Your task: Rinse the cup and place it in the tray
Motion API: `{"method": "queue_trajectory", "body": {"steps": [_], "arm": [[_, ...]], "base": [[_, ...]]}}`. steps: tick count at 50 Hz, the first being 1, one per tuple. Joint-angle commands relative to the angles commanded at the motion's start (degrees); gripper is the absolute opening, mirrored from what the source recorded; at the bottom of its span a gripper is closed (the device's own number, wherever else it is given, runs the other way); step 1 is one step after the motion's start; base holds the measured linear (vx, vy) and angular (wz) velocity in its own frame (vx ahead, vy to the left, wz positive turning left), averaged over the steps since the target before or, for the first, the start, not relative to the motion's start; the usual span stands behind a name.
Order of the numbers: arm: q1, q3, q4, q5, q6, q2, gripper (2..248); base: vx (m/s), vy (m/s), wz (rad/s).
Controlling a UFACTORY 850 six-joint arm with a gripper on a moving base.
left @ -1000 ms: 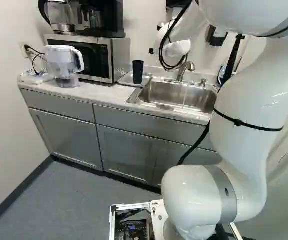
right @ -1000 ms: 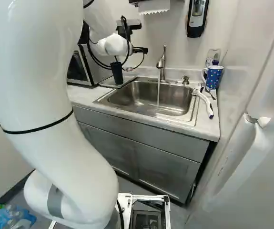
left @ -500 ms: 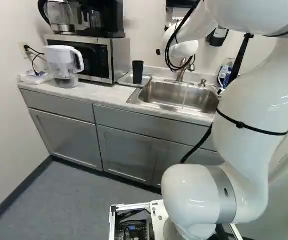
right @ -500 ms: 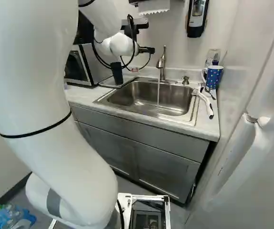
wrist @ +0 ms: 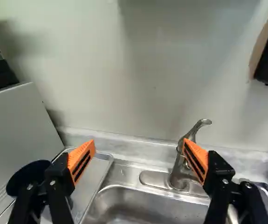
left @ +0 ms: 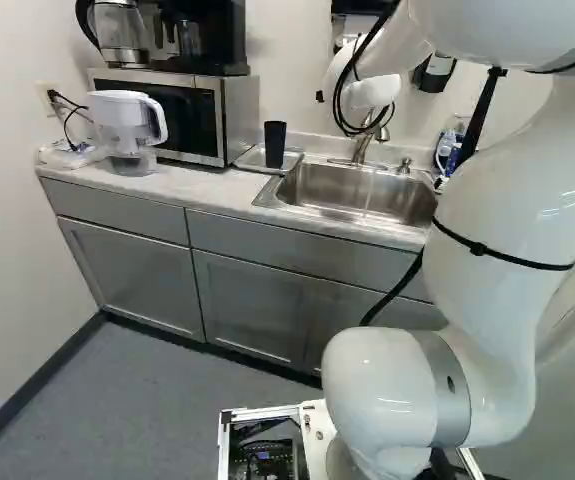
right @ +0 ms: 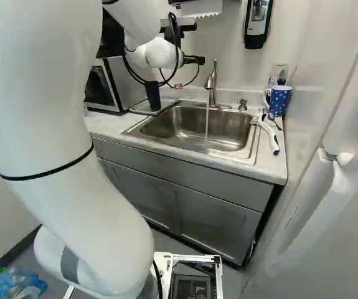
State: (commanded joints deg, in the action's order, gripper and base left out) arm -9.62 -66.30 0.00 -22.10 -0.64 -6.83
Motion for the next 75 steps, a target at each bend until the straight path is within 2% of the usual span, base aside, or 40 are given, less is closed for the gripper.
{"method": "queue_trajectory", "body": {"steps": [27,56,75], "arm": [[-1.95,-7.11,0.00,0.36,0.00,-3.67,247],[-3.66,-13.74,0.00,6.00,0.00,-6.59,247],[-4.37,-15.03,0.00,8.72,0.00,-7.74,247]], "base": [[0.000,0.000,0.000],[0.000,0.000,0.000],[0.000,0.000,0.000]]}}
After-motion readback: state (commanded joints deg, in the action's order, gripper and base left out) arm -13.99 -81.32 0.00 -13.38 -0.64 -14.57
